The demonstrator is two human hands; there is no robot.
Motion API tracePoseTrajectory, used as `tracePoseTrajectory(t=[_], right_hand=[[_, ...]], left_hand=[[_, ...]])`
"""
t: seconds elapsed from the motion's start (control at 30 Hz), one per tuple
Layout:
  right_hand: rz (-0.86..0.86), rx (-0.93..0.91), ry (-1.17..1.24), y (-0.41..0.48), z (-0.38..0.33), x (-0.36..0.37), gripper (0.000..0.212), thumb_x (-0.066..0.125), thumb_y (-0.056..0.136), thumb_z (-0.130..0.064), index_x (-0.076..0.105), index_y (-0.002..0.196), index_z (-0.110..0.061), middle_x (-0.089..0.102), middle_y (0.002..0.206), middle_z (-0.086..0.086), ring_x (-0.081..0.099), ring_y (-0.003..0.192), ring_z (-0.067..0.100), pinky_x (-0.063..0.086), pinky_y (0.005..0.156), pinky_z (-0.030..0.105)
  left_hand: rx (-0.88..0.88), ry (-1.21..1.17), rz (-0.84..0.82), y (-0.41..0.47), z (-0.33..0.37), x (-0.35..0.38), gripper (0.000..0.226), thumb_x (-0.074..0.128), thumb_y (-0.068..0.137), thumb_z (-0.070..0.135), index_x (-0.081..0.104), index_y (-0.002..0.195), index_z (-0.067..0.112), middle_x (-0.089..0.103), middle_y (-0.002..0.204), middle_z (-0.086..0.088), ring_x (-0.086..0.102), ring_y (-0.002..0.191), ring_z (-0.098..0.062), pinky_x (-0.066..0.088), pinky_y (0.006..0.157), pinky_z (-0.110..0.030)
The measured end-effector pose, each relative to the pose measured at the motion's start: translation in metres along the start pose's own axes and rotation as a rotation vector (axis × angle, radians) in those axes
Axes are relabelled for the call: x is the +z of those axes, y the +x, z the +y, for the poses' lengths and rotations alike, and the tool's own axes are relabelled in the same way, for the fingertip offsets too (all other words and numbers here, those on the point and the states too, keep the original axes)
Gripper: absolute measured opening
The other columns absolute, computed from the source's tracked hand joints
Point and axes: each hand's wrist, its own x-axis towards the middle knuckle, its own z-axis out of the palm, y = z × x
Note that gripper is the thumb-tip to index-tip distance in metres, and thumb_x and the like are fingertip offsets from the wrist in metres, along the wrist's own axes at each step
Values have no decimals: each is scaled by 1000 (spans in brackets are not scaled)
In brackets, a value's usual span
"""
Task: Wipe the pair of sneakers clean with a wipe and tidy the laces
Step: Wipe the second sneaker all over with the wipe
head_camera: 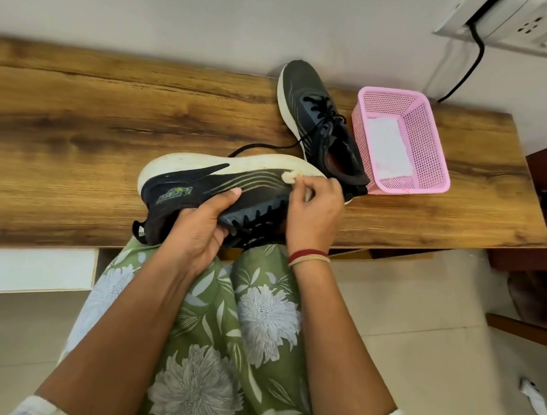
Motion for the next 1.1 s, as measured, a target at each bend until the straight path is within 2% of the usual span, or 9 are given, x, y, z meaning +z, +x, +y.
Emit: tracePoseTrajectory(t=[0.07, 0.23, 0.4, 0.5, 0.57, 0.7, 0.83, 0.93, 1.1], right_hand=[[7, 48, 7, -3, -7, 2, 13, 59, 87, -16, 66, 78, -9, 53, 84, 3, 55, 83, 25, 46, 75, 36], [-156, -183, -50, -11, -22, 7, 15, 59, 88, -18, 66, 78, -10, 56, 82, 7, 49, 75, 19, 35, 68, 30], [-54, 65, -58, -1, -14, 2, 14, 57, 87, -16, 67, 77, -15, 52, 84, 1, 55, 87, 23, 34, 70, 26], [-193, -84, -10, -20, -36, 12, 14, 57, 88, -18, 66, 77, -14, 53, 85, 3, 51, 84, 21, 31, 72, 26], [-200, -155, -117, -9, -27, 6, 16, 55, 90, -21, 67, 84, -12, 58, 90, 6, 51, 85, 20, 34, 72, 28], [-136, 14, -134, 13, 4, -14, 15, 58, 87, -21, 68, 83, -12, 61, 93, 6, 57, 86, 20, 43, 75, 30], [-29, 253, 355, 9, 9, -20, 9, 68, 82, -16, 65, 74, -20, 65, 81, -2, 60, 79, 13, 48, 73, 25], [102, 484, 602, 19, 15, -25, 14, 69, 82, -13, 63, 73, -22, 65, 76, -1, 61, 75, 15, 52, 70, 31], [5, 460, 466, 24, 16, -14, 10, 71, 79, -13, 67, 70, -18, 66, 74, -3, 63, 76, 16, 54, 77, 35]], left_hand=[[-5, -4, 6, 1, 0, 0, 5, 62, 85, -2, 64, 90, -2, 73, 82, -9, 70, 79, -18, 58, 76, -31], [4, 3, 6, 3, 2, 0, 6, 62, 85, -2, 64, 90, 0, 73, 81, -7, 70, 76, -16, 58, 67, -26], [-10, -17, 18, 1, 1, 1, 7, 62, 85, -1, 64, 91, -2, 73, 82, -9, 70, 77, -17, 58, 67, -26], [2, 3, 23, 3, 4, 0, 5, 62, 85, -1, 64, 88, 1, 72, 78, -6, 69, 71, -15, 55, 59, -23], [-7, 5, 28, 2, 4, 0, 4, 62, 85, -1, 64, 87, 1, 73, 77, -6, 69, 72, -15, 57, 64, -25], [-27, -23, 7, 1, 4, 1, 5, 60, 87, 0, 63, 90, -1, 73, 79, -8, 70, 77, -17, 59, 69, -28], [-66, -55, -23, 7, 10, -4, 31, 61, 88, 10, 59, 117, -1, 69, 108, -15, 67, 99, -23, 58, 78, -31], [-93, -80, -19, 9, 13, -4, 26, 60, 89, 15, 61, 113, 4, 68, 110, -14, 66, 102, -23, 56, 84, -33], [-36, -64, -5, 8, 12, -2, 33, 67, 83, 13, 60, 114, 4, 71, 103, -13, 69, 96, -22, 58, 76, -30]])
